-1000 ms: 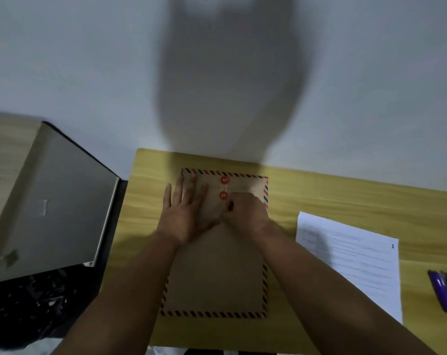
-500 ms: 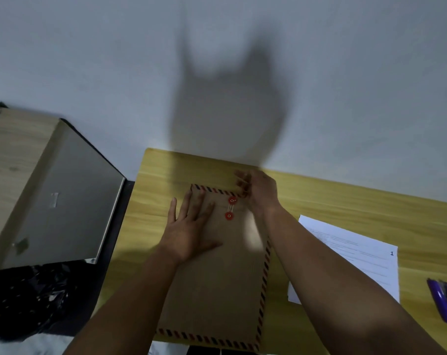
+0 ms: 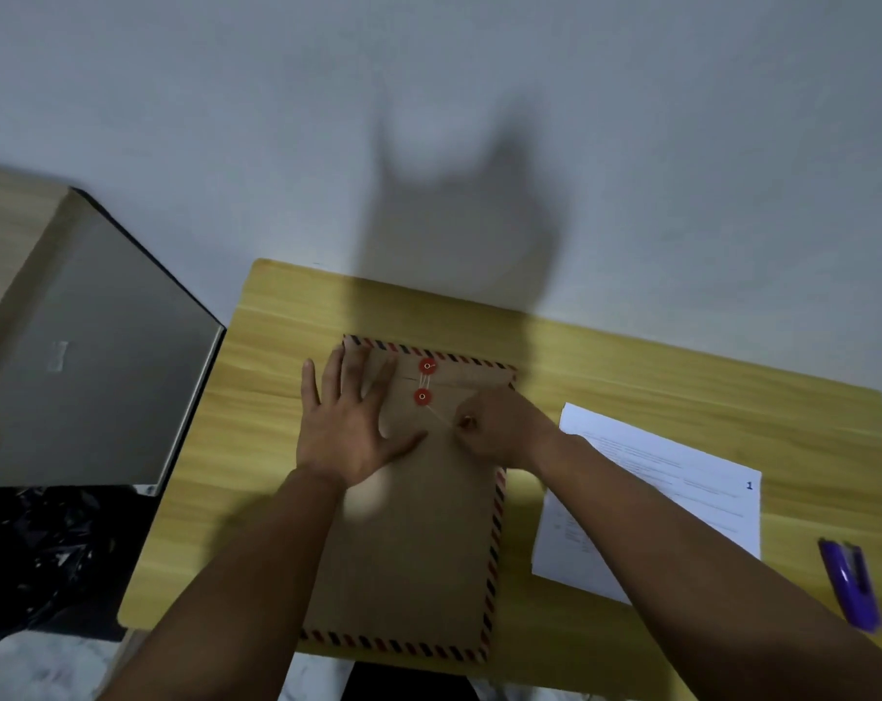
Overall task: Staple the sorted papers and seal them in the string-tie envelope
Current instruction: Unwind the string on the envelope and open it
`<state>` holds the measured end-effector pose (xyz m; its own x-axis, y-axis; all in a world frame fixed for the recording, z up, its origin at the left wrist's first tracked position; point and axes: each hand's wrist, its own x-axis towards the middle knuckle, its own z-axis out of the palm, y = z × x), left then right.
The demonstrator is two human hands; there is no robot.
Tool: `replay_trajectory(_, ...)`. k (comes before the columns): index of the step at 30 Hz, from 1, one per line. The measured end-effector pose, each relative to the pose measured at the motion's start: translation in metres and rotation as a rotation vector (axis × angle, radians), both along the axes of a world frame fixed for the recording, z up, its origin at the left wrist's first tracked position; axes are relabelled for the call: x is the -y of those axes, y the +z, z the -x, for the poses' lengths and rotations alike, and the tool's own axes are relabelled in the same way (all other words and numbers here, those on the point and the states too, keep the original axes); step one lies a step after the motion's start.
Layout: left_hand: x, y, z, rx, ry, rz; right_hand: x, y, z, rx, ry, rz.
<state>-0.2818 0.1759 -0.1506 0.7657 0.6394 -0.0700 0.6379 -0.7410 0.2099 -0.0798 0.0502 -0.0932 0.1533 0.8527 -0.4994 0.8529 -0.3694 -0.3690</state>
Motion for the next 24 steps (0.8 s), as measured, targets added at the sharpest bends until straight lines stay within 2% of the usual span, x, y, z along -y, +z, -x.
replay_trajectory(4,0.002,-0.007,0.002,0.048,-0.015,-0.047,-0.005,-0.001,0.017,-0.272,0.013,-0.211)
replay_trajectory(11,0.002,-0.008,0.003,-0.012,-0.005,-0.056,-0.072,-0.004,0.025,-0.392,-0.328,-0.59)
replay_trajectory(19,0.003,-0.01,0.002,0.014,0.004,-0.066,-0.113,0.004,-0.008,-0.527,-0.745,-0.689)
replay_trajectory(24,0.003,-0.01,0.003,0.037,0.012,-0.072,-0.099,0.013,-0.013,-0.691,-0.824,-0.666)
